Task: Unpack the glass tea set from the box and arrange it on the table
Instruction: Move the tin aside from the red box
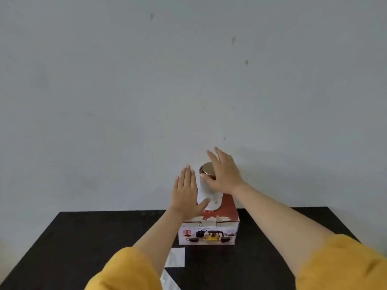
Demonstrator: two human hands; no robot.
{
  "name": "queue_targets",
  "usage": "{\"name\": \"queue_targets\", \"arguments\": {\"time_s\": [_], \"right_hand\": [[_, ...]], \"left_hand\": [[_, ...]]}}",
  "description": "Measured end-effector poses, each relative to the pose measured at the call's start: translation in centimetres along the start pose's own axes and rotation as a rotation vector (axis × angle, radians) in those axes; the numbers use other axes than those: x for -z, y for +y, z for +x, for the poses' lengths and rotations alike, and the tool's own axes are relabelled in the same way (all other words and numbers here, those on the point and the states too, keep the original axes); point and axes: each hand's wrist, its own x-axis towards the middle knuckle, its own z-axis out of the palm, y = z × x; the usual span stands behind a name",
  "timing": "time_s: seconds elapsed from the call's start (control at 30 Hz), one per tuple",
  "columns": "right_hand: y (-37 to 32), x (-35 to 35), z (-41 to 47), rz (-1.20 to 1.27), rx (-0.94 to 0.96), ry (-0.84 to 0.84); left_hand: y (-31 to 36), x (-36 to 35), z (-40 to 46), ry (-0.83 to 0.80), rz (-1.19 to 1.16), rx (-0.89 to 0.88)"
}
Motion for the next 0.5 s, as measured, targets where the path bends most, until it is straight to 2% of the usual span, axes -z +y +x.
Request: {"name": "queue_targets", "arguments": {"time_s": [0.13,0.33,0.5], "right_hand": [[1.3,-2.7,-1.3,0.062,-0.057,0.041],[2.1,-5.5,-2.2,0.38,-0.139,0.145],[2.2,-6.7,-1.9,0.417,-0.128,0.243]], "left_hand": [[1.4,-3.8,-0.2,-0.104,-0.02,0.047],[2.2,-8.1,-0.2,-0.229,-0.094,0.155],[2.1,-9.5,-0.5,-0.259,-0.026,0.172]]}}
